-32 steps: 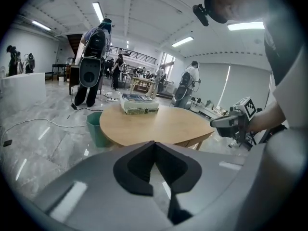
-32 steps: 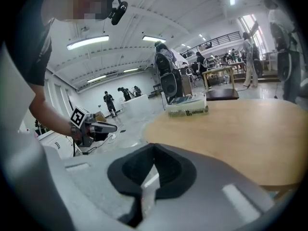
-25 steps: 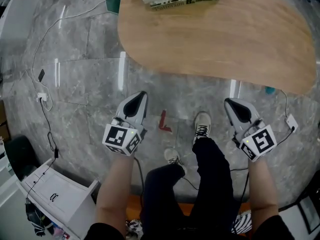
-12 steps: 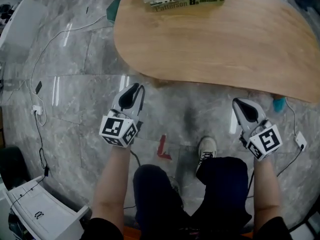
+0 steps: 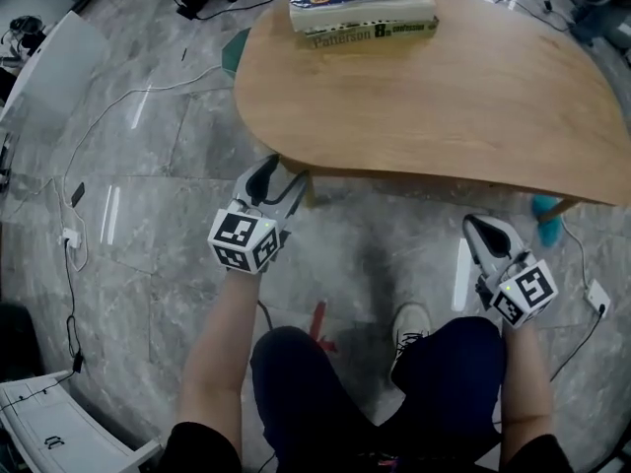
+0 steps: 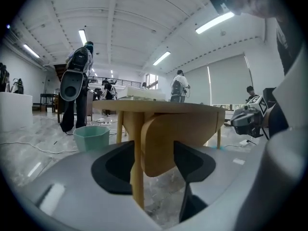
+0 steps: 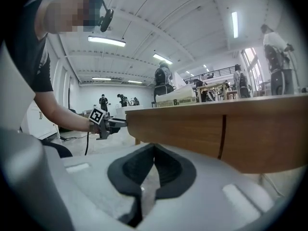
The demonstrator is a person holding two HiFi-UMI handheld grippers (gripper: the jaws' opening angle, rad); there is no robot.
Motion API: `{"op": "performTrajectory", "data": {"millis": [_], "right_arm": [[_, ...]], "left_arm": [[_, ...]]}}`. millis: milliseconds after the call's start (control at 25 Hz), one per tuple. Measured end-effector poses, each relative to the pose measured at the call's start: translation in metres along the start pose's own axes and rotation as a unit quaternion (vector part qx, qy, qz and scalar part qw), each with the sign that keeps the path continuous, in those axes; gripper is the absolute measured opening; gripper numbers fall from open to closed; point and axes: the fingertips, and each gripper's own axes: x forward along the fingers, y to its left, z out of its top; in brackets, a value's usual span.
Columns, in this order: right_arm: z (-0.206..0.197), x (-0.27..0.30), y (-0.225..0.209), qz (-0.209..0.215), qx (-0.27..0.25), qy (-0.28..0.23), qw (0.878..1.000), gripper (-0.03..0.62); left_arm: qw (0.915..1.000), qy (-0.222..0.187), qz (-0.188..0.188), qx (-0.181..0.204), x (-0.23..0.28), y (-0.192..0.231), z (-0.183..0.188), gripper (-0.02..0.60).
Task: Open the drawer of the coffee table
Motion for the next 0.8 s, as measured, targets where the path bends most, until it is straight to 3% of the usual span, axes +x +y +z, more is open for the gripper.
{"op": "performTrajectory", "data": {"millis": [280, 520, 800], "right_arm": [[-0.003, -0.027, -0.005, -0.019, 0.0, 0.003, 1.0, 0.024], [0.0, -0.036, -0.012, -0.035, 0.01, -0.007, 0.999, 0.023], [0.003, -0.036, -0.009, -0.038, 0.011, -0.007, 0.999, 0.025]], "left_arm": [[0.9996, 0.005, -0.025, 0.013, 0.015, -0.009, 0.01, 0.268], [0.9975, 0.01, -0.069, 0.01, 0.018, -0.012, 0.012, 0.265], [0.9958, 0.015, -0.09, 0.009, 0.011, -0.014, 0.011, 0.225]]}}
